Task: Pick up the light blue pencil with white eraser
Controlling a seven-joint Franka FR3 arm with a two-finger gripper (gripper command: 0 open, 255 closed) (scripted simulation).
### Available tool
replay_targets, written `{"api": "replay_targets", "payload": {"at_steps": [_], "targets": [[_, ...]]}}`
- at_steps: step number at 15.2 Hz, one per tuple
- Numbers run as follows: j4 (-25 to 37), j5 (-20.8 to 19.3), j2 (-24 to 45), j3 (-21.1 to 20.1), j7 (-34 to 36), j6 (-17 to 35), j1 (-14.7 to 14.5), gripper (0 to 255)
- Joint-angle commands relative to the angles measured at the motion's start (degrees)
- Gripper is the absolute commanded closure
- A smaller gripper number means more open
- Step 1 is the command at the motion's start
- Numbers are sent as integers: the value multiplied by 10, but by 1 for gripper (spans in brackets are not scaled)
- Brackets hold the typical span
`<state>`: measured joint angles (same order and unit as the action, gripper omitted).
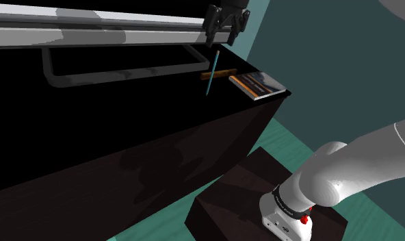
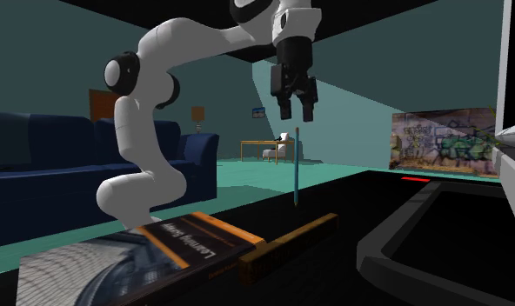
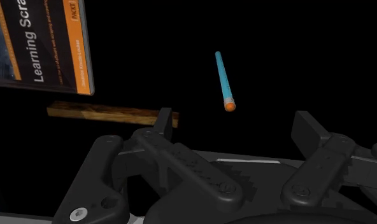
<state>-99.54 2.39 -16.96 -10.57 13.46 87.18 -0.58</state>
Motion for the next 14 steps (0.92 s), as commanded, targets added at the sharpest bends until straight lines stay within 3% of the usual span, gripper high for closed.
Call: {"api": "replay_targets", "payload": {"at_steps": [1, 4, 5, 14], "targets": [[-22, 1, -7, 0, 0, 16, -1, 0], [-39, 2, -11, 0, -1, 28, -1, 0], [-38, 2, -11, 0, -1, 28, -1, 255], [-39, 2, -11, 0, -1, 28, -1, 255]]}}
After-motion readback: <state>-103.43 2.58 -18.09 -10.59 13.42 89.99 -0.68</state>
